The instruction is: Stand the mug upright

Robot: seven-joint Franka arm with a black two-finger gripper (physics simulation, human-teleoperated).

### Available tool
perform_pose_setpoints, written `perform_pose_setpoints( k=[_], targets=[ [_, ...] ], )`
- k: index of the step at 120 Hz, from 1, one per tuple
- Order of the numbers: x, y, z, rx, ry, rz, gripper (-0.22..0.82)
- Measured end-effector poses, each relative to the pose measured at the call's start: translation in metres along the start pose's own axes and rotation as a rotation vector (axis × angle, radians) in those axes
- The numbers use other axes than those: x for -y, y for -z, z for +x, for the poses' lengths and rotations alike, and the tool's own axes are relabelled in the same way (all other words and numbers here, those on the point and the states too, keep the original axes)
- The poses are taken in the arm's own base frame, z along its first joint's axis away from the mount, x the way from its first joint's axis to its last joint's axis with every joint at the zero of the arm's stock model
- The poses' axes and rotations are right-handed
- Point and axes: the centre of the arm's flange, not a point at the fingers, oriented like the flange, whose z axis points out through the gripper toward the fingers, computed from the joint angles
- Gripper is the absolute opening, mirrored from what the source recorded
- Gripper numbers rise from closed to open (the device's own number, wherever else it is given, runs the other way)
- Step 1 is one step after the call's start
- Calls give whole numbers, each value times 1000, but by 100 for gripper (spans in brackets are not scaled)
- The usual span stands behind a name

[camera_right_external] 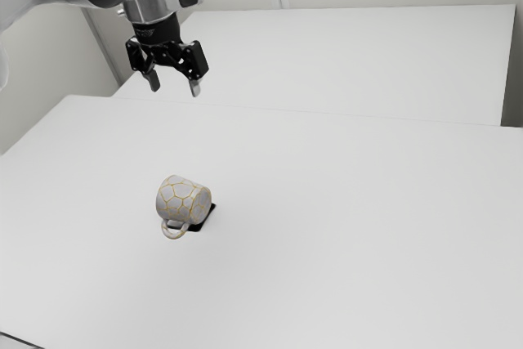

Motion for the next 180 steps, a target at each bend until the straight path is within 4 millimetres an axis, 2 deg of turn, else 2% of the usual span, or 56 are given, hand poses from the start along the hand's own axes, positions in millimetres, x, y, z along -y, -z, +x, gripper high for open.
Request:
perform_pose_setpoints(
  k=[47,74,91,113,141,150,166,180],
  targets=[
    [2,-4,-6,11,10,-2,60],
    [17,-24,-15,34,24,-20,60],
    [44,-34,-11,38,55,-50,60],
    [98,-54,-5,45,119,-99,60],
    [165,-102,6,77,189,-169,60],
    [171,-116,12,83,182,-185,60],
    [164,-138,22,91,141,-204,60],
    [181,-161,23,98,150,-235,60]
  ],
)
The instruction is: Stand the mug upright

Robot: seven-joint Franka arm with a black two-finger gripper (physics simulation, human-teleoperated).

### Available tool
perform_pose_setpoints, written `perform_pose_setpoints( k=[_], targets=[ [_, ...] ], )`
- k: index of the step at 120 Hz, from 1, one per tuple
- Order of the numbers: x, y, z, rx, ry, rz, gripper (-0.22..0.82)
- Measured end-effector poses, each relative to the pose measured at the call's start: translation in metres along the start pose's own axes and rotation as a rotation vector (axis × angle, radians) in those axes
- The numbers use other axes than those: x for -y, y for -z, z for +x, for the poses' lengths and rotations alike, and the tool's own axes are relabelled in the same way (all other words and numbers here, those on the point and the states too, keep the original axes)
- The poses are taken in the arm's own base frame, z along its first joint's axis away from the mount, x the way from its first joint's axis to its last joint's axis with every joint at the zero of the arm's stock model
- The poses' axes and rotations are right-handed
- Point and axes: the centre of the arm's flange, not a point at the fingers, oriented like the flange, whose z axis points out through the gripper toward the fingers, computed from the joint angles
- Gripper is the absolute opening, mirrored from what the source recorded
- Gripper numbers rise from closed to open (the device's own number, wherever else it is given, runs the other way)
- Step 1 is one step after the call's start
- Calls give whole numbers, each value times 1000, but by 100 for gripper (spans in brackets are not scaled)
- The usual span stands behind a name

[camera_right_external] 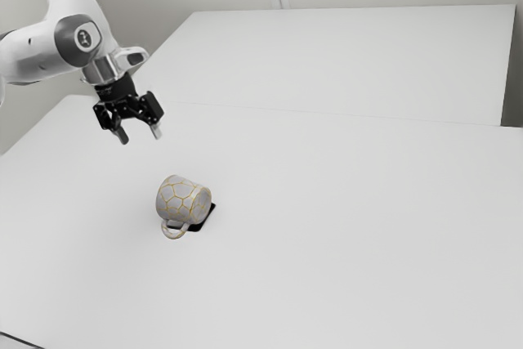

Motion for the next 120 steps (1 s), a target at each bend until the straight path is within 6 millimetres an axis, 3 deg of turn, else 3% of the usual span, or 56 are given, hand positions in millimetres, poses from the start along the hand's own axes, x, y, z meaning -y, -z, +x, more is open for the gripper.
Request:
perform_pose_setpoints(
  k=[18,43,120],
  targets=[
    [16,-30,11,10,-9,-43,60],
    [30,-83,3,22,-13,-122,60],
    [20,-142,-7,-78,-93,-362,60]
  ],
)
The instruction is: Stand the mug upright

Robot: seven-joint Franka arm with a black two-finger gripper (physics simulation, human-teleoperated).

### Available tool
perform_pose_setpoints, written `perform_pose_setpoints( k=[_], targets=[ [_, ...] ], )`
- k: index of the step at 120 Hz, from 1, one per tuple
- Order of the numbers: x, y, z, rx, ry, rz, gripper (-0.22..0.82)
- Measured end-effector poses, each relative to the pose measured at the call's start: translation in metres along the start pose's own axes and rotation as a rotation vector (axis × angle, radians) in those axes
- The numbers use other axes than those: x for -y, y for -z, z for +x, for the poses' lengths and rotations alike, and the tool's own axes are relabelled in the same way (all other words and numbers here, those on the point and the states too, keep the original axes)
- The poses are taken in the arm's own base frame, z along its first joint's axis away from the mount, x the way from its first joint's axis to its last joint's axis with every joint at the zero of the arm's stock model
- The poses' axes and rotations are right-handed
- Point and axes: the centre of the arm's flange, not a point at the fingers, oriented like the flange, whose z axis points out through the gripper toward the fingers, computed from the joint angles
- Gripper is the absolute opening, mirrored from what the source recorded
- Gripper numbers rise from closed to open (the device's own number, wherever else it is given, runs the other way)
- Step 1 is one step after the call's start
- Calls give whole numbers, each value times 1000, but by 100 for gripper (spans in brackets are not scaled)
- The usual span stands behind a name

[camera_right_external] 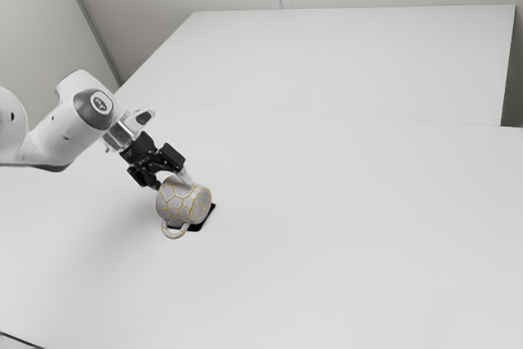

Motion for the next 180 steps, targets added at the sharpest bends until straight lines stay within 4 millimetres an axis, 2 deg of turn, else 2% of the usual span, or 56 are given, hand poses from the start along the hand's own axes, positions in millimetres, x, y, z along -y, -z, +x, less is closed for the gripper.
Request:
perform_pose_setpoints(
  k=[17,24,51,65,79,93,119,136,168,180],
  targets=[
    [7,-7,-4,-20,6,-65,60],
    [7,-10,-5,-28,3,-89,57],
    [6,-11,-6,-53,-26,-139,21],
    [-1,-8,-5,-61,-58,-143,11],
    [-12,-5,-5,-69,-92,-148,-5],
    [-21,0,-5,-78,-124,-147,-11],
    [-62,23,-3,-95,-233,-99,-16],
    [-105,41,6,-50,-351,24,-17],
    [-173,37,-15,79,-453,321,-18],
    [-199,25,-31,102,-467,399,-18]
  ],
)
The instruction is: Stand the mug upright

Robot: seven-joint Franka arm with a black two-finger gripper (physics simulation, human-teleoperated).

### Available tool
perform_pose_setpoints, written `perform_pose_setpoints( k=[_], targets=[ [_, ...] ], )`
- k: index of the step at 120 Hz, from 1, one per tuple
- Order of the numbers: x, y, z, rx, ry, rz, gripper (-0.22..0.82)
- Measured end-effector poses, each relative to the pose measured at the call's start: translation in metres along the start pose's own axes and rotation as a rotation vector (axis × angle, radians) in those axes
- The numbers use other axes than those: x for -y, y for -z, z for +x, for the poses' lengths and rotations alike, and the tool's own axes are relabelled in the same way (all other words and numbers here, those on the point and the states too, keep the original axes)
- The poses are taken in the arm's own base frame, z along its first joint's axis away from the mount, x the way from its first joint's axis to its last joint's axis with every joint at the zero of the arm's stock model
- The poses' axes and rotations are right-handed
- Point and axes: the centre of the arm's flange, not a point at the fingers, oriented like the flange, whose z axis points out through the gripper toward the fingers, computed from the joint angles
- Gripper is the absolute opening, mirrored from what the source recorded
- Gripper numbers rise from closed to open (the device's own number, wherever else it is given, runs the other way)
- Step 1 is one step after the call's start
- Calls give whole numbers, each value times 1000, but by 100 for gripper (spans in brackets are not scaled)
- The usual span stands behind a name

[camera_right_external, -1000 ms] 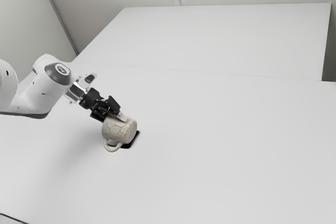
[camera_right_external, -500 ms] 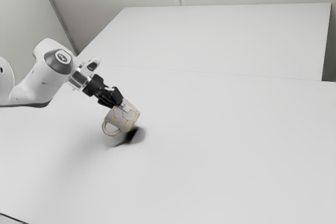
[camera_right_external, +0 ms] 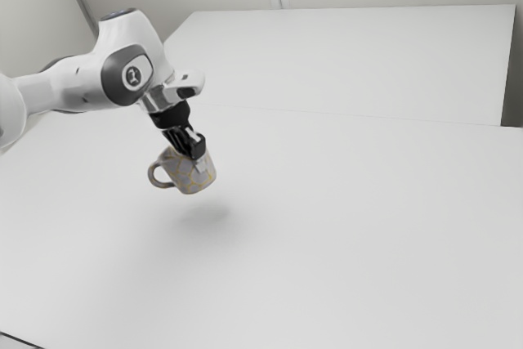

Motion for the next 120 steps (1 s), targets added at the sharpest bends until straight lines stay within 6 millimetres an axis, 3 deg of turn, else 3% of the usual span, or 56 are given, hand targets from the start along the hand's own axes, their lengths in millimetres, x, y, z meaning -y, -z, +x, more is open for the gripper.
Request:
perform_pose_setpoints(
  k=[13,25,60,85,120],
  targets=[
    [-35,-9,-5,29,-17,73,-18],
    [-49,-27,-19,29,3,118,-18],
    [-50,-75,-37,-74,77,204,-18],
    [-44,-80,-32,-154,110,244,-18],
    [-35,-105,-26,-146,166,237,-18]
  ],
)
